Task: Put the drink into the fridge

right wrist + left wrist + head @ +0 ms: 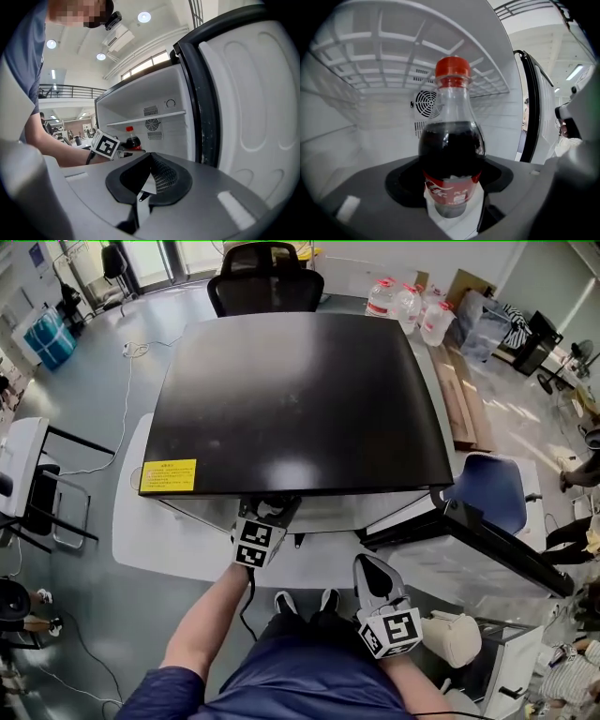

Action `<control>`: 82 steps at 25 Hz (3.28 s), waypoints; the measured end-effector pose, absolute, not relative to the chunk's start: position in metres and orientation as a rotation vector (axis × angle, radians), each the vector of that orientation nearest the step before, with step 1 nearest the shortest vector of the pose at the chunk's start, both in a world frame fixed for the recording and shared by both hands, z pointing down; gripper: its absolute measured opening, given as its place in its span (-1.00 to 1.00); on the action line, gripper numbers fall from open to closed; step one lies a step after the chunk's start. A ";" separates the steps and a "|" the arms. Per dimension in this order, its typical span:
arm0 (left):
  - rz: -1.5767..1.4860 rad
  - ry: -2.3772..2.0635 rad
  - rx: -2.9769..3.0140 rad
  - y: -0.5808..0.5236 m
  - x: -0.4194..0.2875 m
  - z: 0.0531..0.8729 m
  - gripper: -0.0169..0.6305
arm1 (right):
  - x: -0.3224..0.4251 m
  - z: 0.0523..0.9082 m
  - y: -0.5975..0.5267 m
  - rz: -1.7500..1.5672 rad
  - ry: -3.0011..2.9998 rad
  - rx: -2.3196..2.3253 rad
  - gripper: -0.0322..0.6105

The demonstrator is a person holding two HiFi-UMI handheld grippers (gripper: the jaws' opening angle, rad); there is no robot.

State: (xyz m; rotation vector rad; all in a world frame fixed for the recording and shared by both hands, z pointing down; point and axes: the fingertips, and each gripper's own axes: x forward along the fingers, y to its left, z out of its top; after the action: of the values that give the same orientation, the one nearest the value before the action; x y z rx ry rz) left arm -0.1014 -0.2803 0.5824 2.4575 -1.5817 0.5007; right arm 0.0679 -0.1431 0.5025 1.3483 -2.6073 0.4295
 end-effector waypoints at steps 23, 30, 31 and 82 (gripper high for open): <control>0.538 -1.542 2.400 -0.325 -0.105 0.614 0.03 | 0.090 0.508 -0.138 0.453 -2.517 1.474 -0.88; 0.512 -1.572 2.380 -0.326 -0.108 0.614 0.03 | 0.089 0.509 -0.139 0.453 -2.515 1.471 -0.88; 0.509 -1.577 2.378 -0.326 -0.108 0.614 0.03 | 0.089 0.509 -0.139 0.451 -2.516 1.471 -0.88; 0.040 -1.749 2.296 -0.146 -0.100 0.495 -0.92 | 0.003 0.471 -0.167 0.338 -2.826 1.043 -0.88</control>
State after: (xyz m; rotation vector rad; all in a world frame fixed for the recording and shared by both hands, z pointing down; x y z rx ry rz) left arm -0.1005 -0.1456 0.4951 2.2956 -1.7486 0.0400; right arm 0.0035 -0.1673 0.4711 1.0429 -2.8256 0.3375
